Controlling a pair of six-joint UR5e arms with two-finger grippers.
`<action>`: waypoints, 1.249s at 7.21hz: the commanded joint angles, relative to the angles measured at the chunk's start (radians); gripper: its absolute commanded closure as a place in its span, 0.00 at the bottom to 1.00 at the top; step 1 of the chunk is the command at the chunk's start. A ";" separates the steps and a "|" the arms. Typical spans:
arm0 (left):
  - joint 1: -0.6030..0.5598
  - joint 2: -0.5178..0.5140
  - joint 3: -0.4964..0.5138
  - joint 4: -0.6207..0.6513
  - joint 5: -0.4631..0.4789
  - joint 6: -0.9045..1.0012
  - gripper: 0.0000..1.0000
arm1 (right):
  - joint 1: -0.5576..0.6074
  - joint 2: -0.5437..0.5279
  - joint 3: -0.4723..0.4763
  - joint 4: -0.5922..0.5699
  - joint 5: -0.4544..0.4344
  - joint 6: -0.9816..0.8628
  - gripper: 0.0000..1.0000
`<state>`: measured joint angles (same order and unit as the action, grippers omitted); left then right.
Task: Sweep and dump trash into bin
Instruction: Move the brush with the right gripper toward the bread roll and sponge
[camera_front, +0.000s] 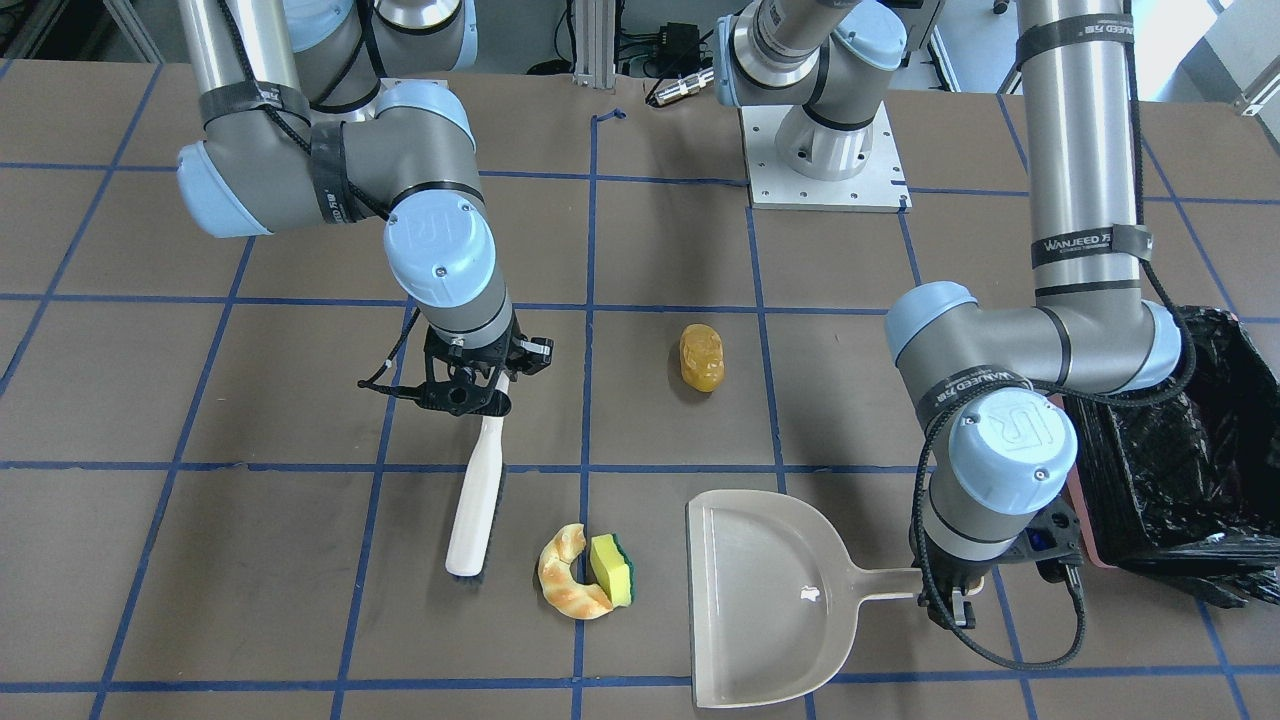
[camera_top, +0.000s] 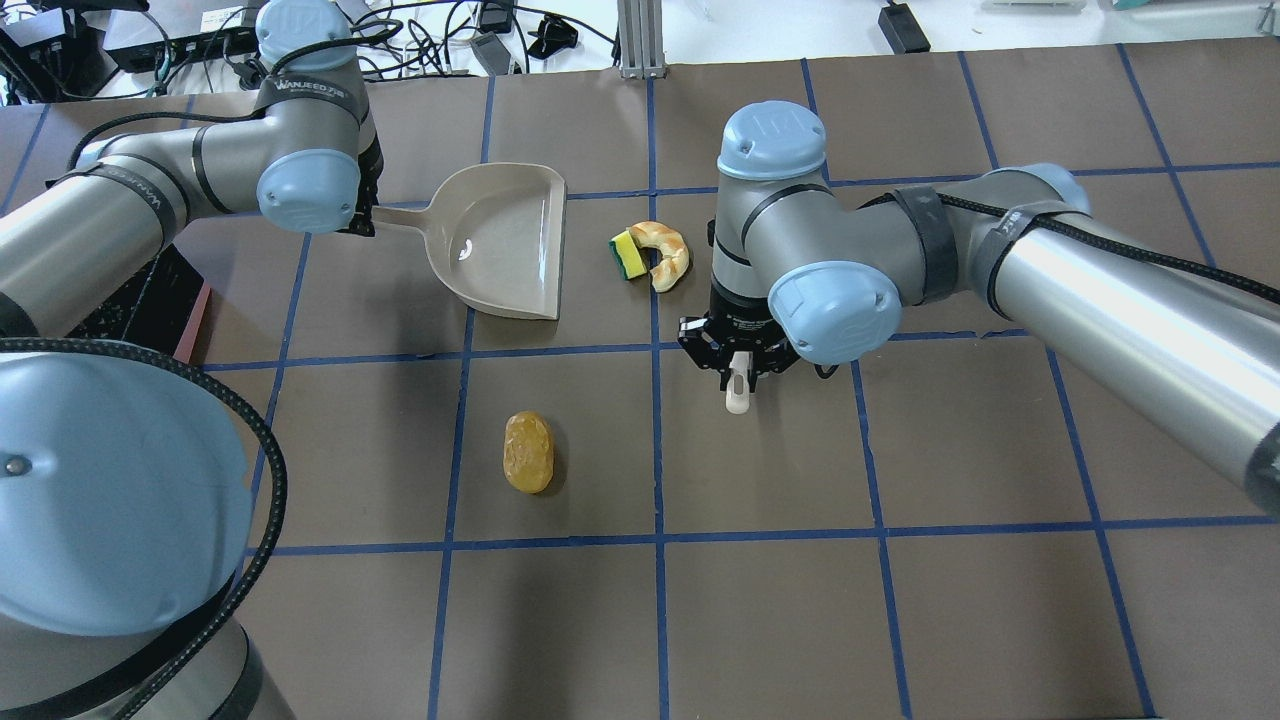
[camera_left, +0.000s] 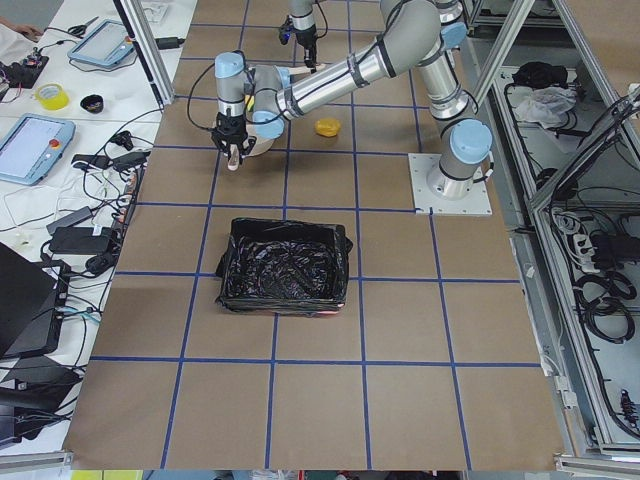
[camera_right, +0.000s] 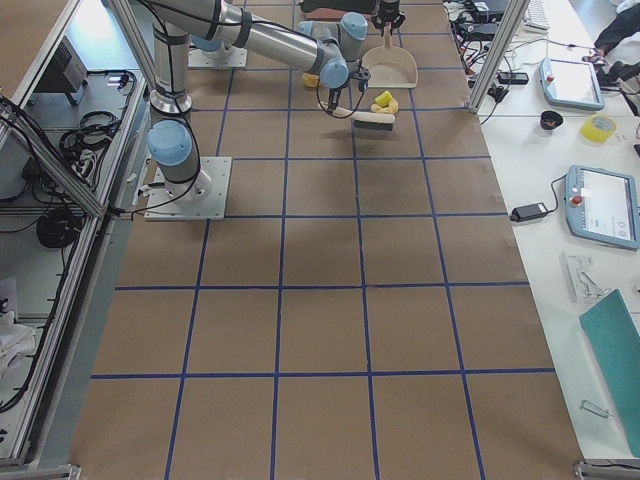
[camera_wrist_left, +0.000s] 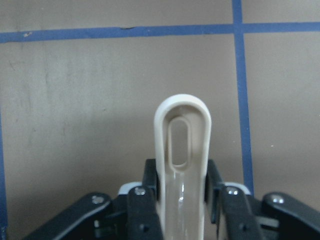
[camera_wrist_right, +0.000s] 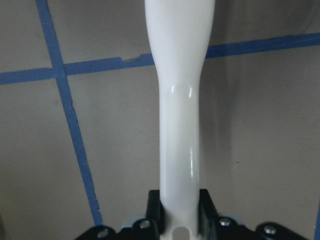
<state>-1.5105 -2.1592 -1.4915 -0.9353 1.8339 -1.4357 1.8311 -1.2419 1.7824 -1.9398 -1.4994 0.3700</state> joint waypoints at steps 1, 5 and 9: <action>-0.014 -0.010 0.007 0.001 0.033 -0.006 1.00 | 0.005 0.002 -0.006 -0.001 0.034 0.012 1.00; -0.034 -0.024 0.031 0.001 0.062 -0.028 1.00 | 0.013 0.028 -0.031 -0.001 0.160 0.020 1.00; -0.042 -0.031 0.040 0.001 0.067 -0.032 1.00 | 0.109 0.097 -0.116 -0.007 0.264 0.021 1.00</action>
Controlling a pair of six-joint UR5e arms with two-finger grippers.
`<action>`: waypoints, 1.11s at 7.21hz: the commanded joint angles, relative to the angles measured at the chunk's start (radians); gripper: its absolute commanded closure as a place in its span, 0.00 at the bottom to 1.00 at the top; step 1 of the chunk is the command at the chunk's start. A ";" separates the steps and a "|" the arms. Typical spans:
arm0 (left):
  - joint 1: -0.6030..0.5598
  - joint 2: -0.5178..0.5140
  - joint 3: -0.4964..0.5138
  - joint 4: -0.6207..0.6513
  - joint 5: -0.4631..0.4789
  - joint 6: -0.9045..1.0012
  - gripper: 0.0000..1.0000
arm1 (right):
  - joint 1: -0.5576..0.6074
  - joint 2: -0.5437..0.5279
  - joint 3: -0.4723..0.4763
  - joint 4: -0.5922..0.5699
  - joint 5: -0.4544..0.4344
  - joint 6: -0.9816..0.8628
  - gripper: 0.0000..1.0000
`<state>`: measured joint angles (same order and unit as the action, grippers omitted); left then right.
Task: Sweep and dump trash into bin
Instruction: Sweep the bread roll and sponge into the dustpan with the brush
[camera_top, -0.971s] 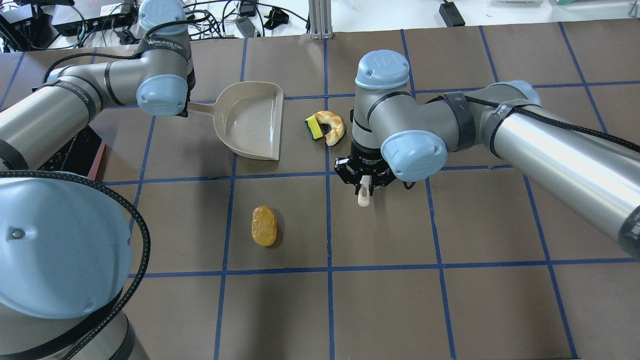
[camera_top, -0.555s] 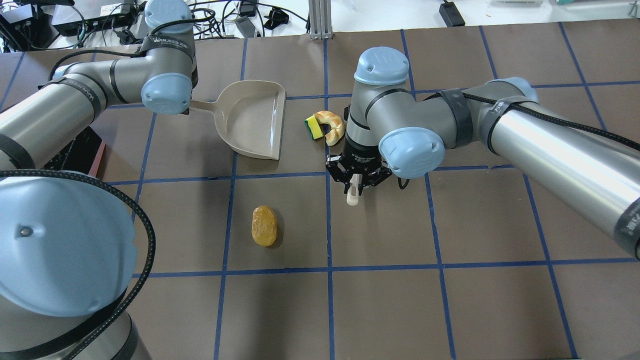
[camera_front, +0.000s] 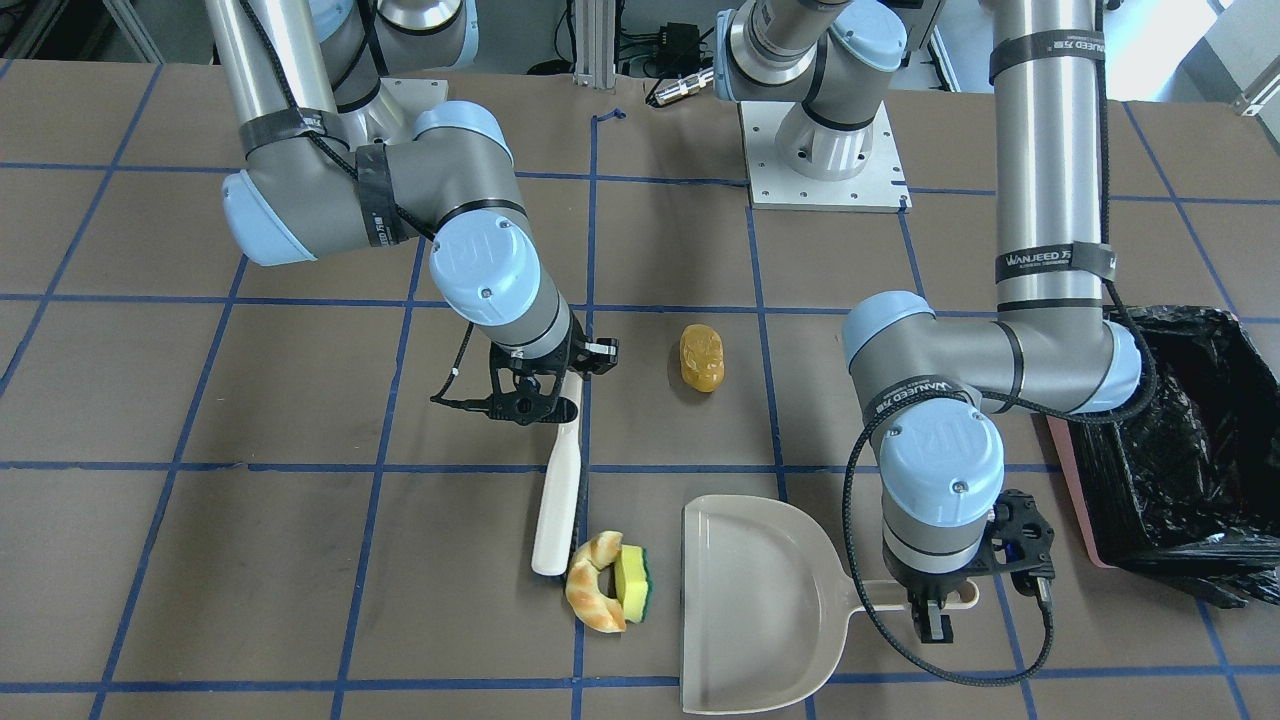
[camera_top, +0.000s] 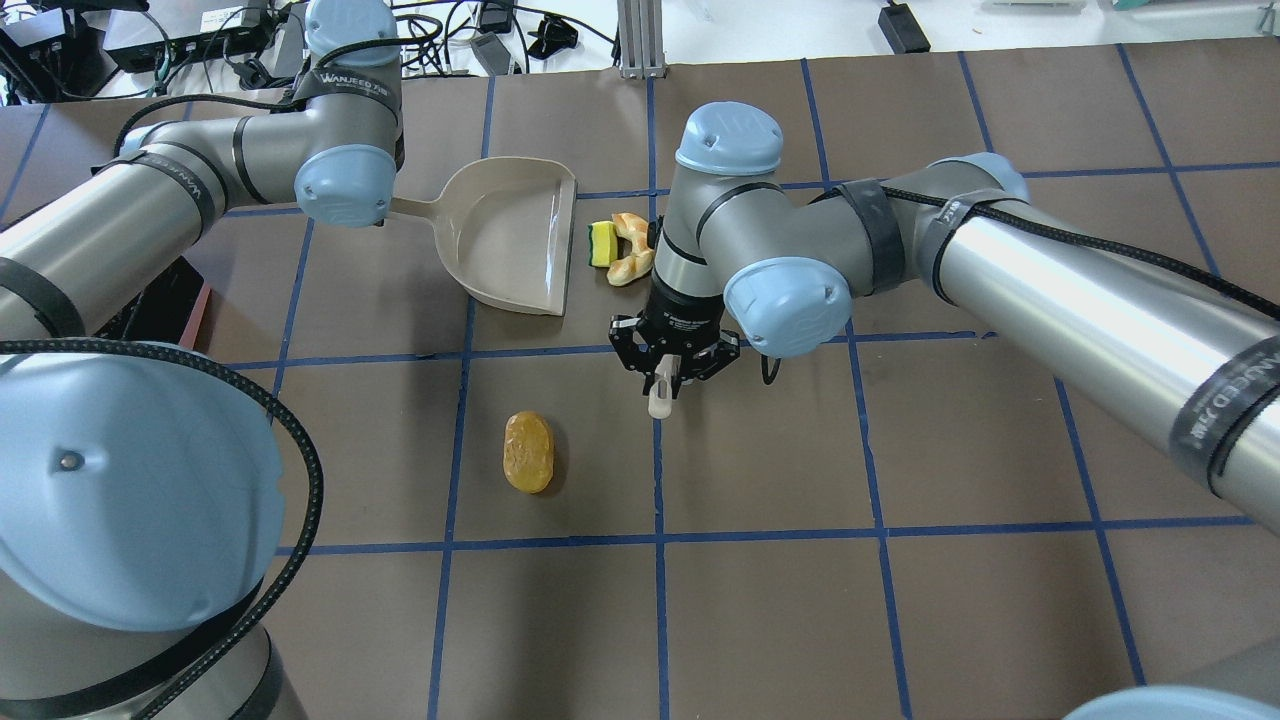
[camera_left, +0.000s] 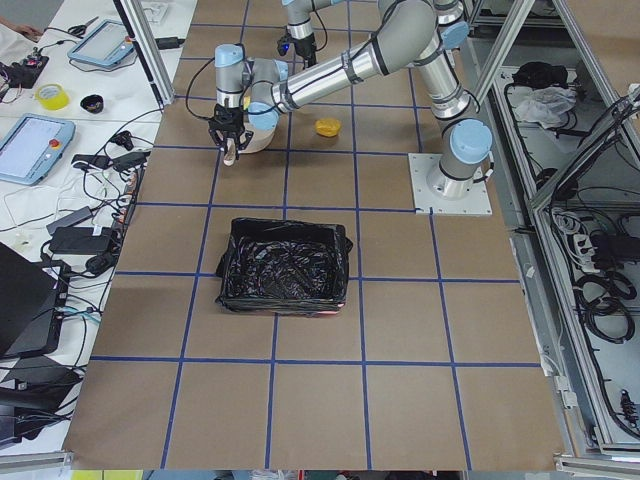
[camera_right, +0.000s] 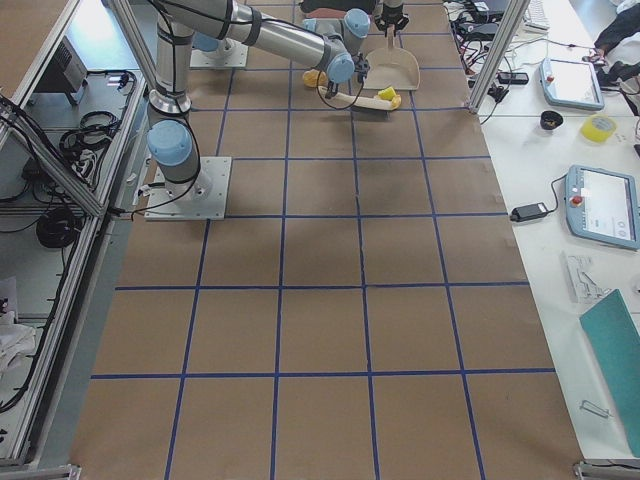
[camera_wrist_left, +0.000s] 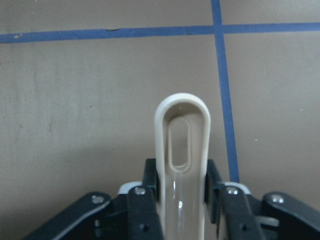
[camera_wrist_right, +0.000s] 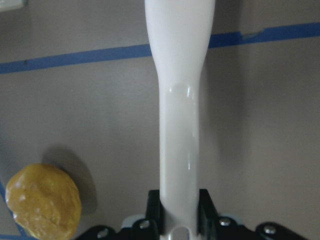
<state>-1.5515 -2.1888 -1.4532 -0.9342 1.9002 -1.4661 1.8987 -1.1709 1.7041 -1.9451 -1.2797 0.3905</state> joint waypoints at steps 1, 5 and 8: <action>-0.001 -0.003 0.002 0.000 0.000 -0.002 1.00 | 0.081 0.060 -0.070 -0.002 0.092 0.001 1.00; -0.001 -0.005 0.002 0.002 0.000 0.000 1.00 | 0.183 0.158 -0.234 0.012 0.131 0.054 1.00; -0.001 -0.005 0.002 0.002 -0.001 0.000 1.00 | 0.070 0.039 -0.233 0.310 0.108 0.036 1.00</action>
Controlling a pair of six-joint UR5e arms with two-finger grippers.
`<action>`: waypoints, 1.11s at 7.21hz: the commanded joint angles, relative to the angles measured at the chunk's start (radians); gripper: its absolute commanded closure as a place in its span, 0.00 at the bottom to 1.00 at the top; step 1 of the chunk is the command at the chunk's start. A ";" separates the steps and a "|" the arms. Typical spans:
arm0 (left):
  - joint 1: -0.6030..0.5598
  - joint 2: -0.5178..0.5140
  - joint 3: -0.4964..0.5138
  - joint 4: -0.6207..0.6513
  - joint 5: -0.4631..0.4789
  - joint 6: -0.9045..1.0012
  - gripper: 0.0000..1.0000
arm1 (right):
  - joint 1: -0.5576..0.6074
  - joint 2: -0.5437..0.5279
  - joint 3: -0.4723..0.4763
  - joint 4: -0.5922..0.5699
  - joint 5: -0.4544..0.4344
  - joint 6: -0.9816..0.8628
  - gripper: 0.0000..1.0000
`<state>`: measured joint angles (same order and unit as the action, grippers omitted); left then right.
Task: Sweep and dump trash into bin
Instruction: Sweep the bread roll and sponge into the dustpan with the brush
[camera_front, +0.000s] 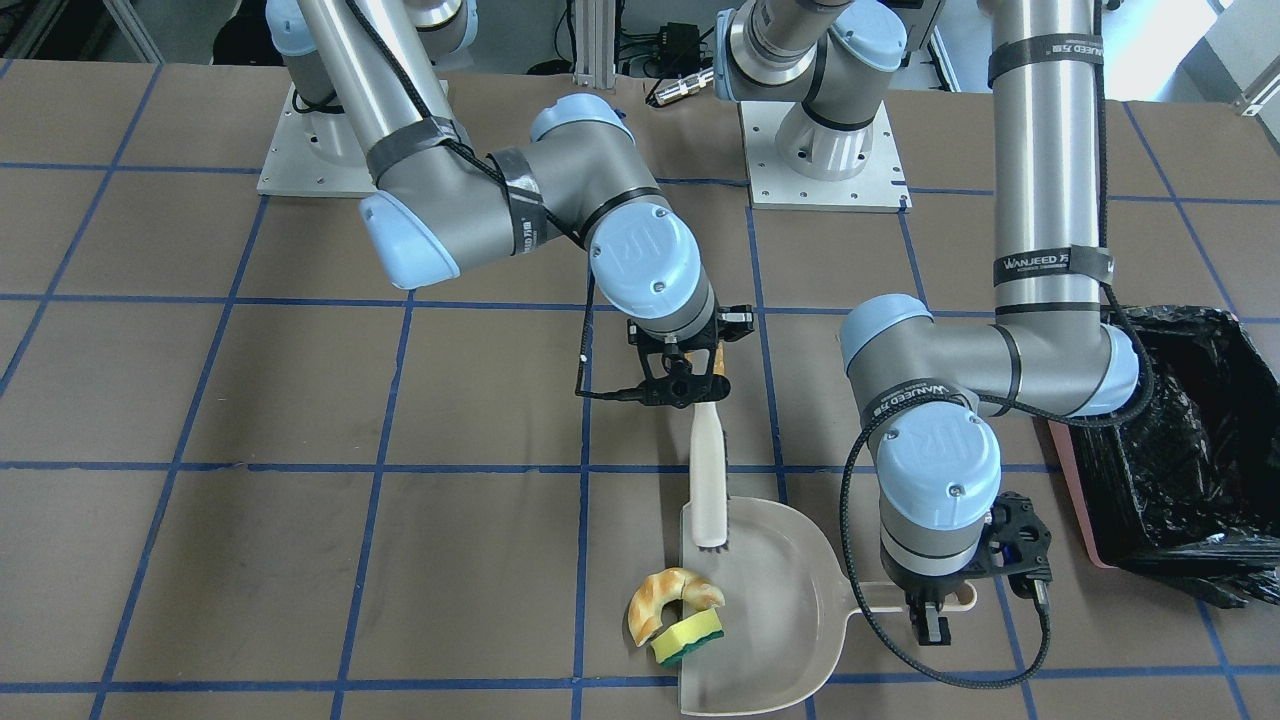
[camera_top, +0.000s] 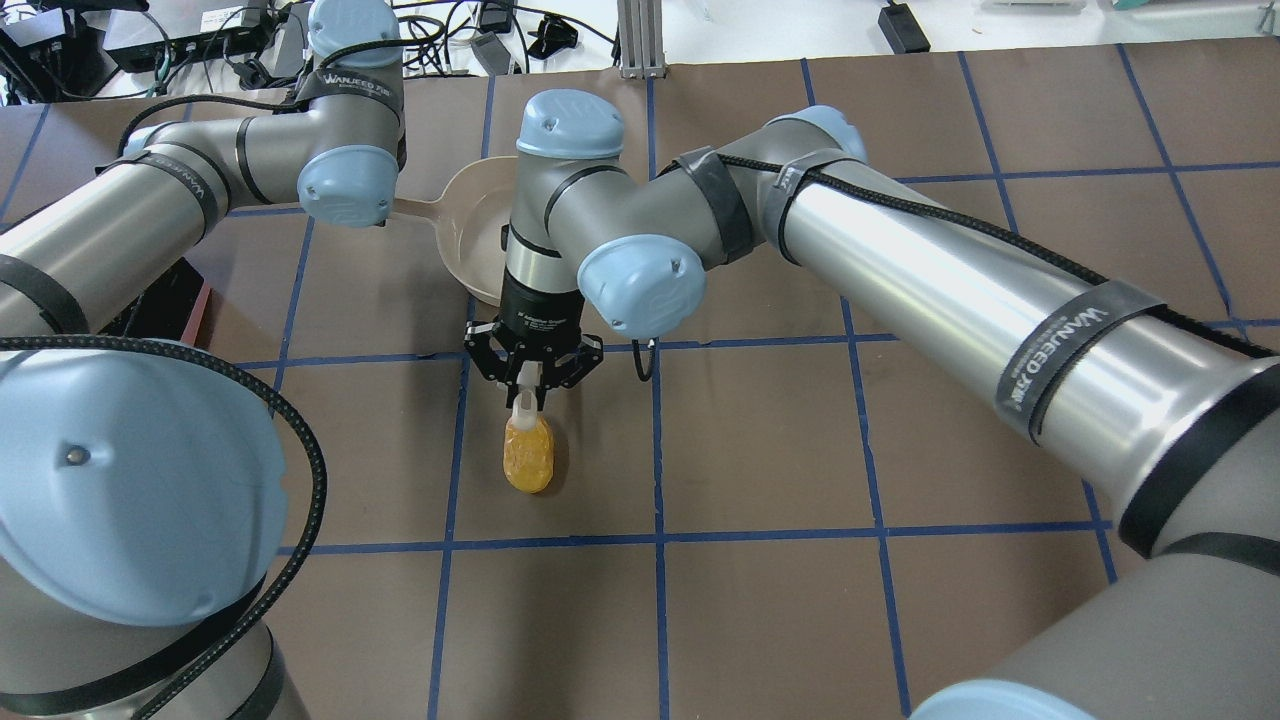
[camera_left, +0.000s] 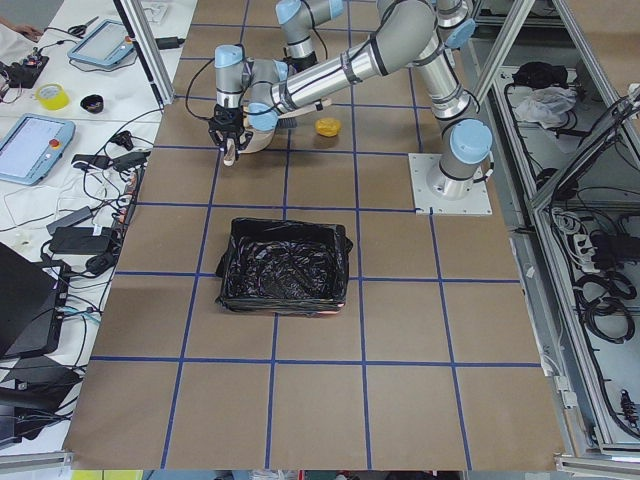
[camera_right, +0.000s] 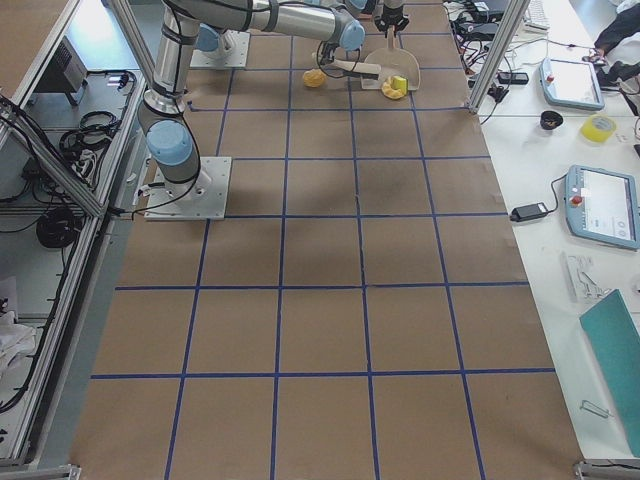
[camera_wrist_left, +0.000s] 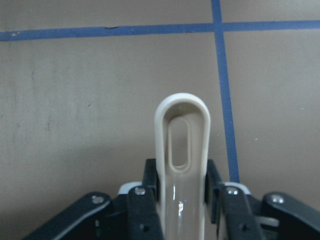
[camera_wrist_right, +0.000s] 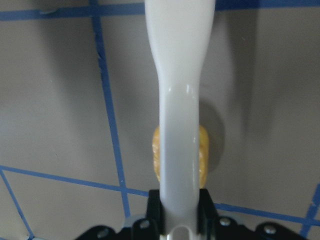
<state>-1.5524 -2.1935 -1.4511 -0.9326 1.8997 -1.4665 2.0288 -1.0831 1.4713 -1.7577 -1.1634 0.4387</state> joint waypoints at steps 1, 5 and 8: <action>0.000 0.000 0.000 0.000 0.001 0.002 1.00 | -0.108 -0.072 -0.002 0.133 -0.078 -0.015 1.00; 0.000 -0.002 0.000 0.000 0.001 0.000 1.00 | -0.176 -0.011 -0.017 0.103 -0.286 -0.201 1.00; 0.000 -0.003 0.000 0.000 0.001 0.002 1.00 | -0.132 0.089 -0.107 0.074 -0.216 -0.200 1.00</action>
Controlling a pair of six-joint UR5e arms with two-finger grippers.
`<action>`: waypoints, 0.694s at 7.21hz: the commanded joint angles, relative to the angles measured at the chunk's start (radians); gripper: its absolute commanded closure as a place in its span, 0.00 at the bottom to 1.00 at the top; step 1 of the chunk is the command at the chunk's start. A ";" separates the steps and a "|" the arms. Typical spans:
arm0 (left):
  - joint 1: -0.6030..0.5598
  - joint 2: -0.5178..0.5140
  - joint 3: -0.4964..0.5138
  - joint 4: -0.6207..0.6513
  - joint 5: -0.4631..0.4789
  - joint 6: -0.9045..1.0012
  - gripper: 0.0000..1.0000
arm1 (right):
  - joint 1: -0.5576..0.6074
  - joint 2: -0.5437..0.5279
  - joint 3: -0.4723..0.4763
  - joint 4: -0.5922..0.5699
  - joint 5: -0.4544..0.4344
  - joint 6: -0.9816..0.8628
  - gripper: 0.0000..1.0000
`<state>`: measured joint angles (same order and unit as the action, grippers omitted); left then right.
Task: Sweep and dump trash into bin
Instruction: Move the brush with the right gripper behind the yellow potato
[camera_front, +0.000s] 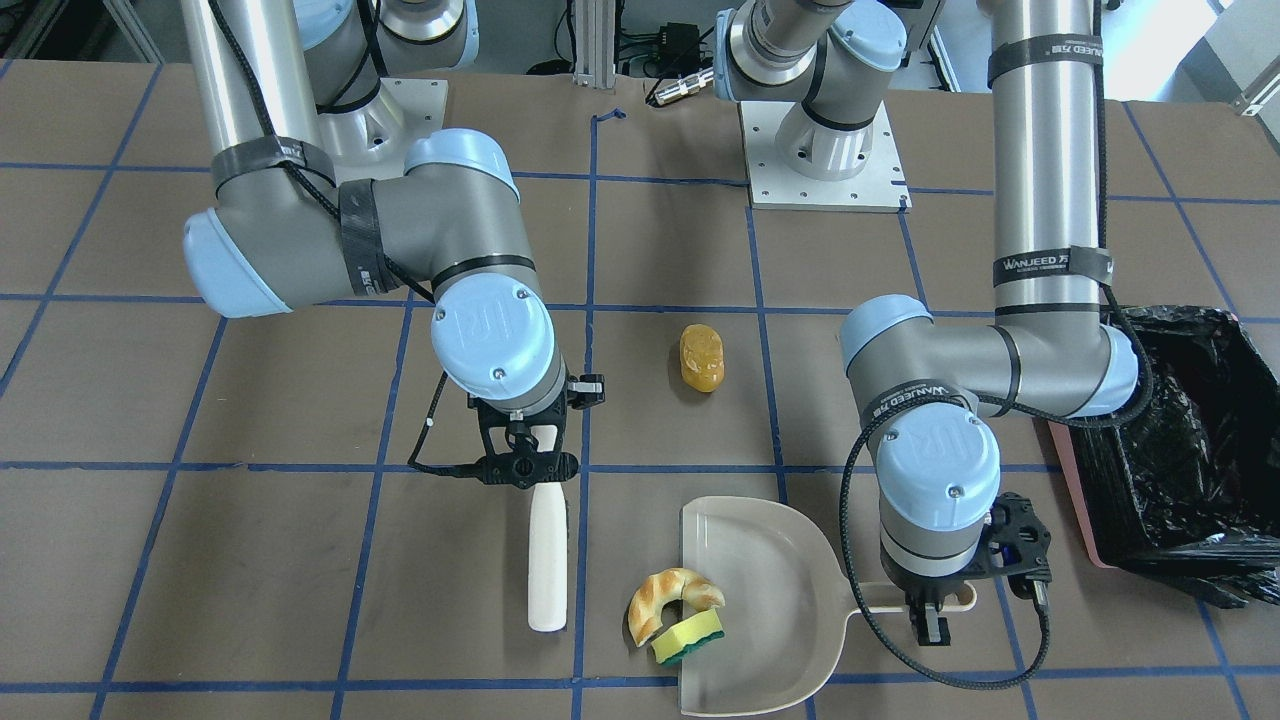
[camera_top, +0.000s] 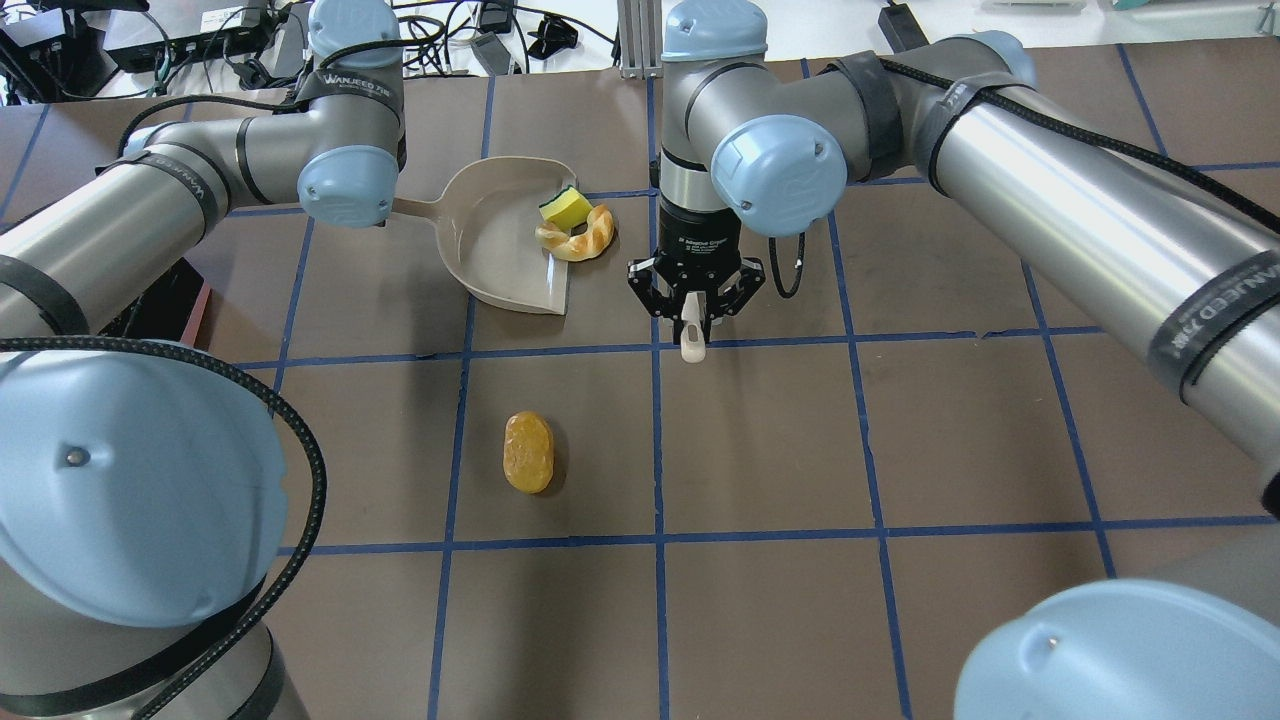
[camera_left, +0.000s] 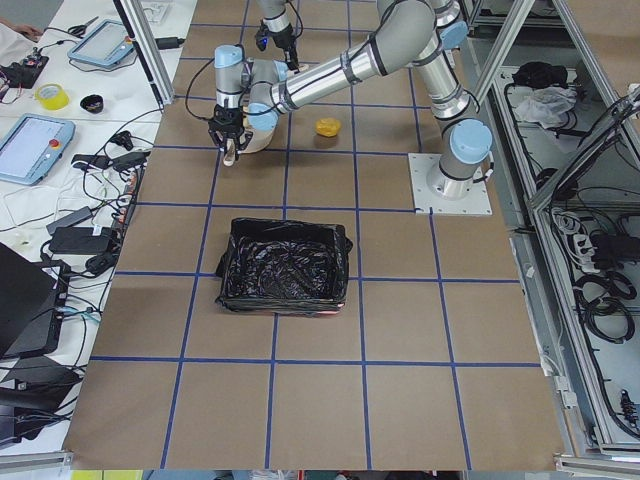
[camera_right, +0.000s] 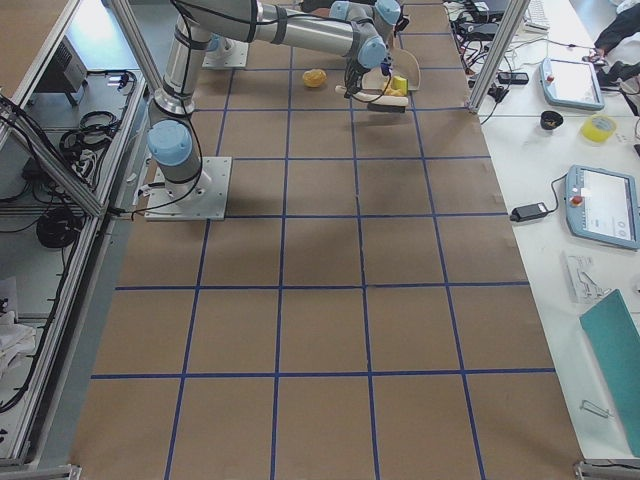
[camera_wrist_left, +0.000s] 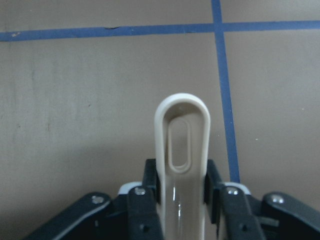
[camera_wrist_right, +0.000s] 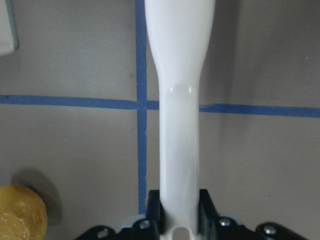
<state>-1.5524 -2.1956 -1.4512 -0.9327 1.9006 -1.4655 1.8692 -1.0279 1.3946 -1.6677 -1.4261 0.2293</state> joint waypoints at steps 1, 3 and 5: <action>0.000 -0.001 0.000 0.000 0.000 0.001 1.00 | 0.065 0.054 -0.032 -0.079 0.071 0.071 1.00; 0.000 -0.003 0.011 0.000 -0.002 0.001 1.00 | 0.212 0.081 -0.032 -0.156 0.145 0.183 1.00; 0.000 -0.007 0.011 0.000 -0.002 0.001 1.00 | 0.280 0.060 -0.034 -0.150 0.147 0.225 1.00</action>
<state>-1.5524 -2.1999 -1.4408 -0.9327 1.8993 -1.4650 2.1054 -0.9551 1.3620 -1.8151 -1.2863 0.4220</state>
